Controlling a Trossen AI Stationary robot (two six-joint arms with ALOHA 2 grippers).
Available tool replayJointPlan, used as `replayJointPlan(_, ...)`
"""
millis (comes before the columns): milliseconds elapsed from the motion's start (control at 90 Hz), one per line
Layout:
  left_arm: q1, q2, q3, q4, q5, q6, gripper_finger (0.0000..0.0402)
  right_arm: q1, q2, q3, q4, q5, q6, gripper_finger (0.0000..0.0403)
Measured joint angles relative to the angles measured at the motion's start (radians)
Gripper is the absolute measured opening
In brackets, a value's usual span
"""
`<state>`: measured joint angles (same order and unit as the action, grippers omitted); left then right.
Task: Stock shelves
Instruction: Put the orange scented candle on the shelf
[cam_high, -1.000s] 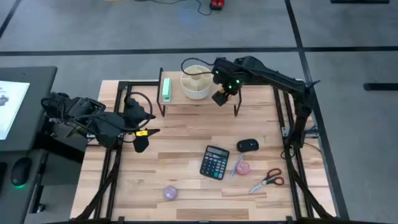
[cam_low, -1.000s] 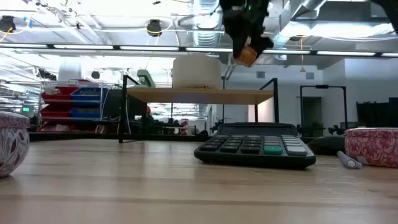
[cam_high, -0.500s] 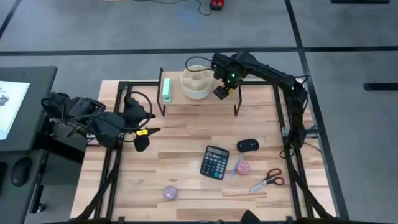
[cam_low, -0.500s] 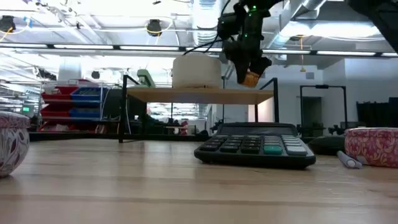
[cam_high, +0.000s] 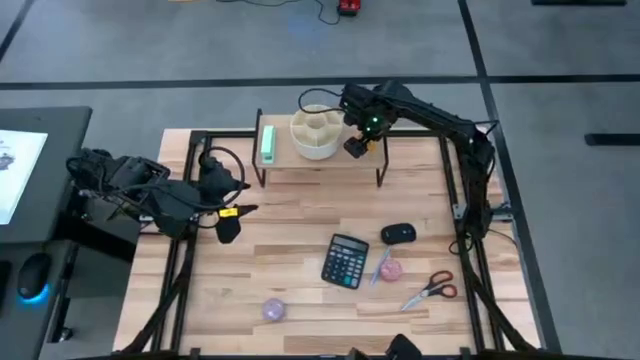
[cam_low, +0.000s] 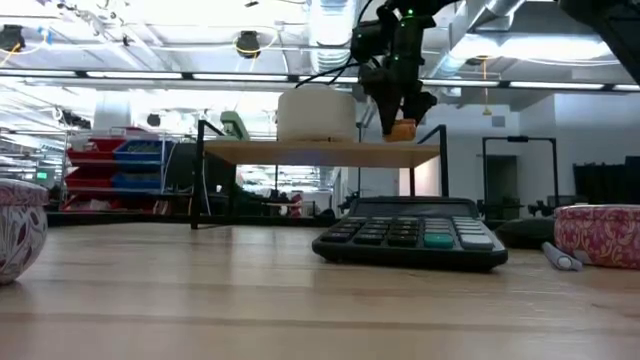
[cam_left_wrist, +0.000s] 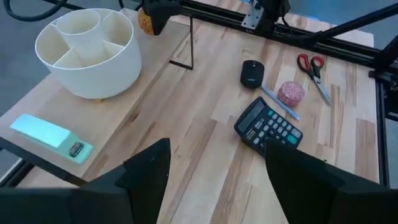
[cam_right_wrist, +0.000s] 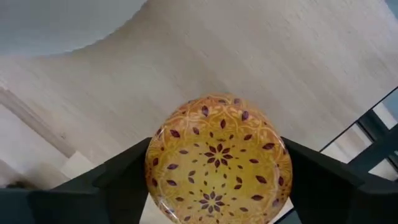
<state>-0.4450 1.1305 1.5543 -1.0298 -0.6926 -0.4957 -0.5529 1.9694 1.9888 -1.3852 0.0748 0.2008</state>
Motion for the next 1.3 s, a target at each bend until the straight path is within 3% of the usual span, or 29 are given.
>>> replayJointPlan(567,0.000,0.000,0.000,0.000,0.000,-0.004,0.0237,0.004,-0.001,-0.061,0.048,-0.004,-0.016,0.0304)
replayJointPlan(978,0.000,0.000,0.000,0.000,0.001,-0.006,0.0237,-0.008,-0.001,-0.063,0.058,-0.049,-0.047,0.0394)
replayJointPlan(1300,0.000,0.000,0.000,0.000,0.001,-0.006,0.0237,-0.023,-0.080,-0.063,0.073,-0.044,-0.044,0.0394)
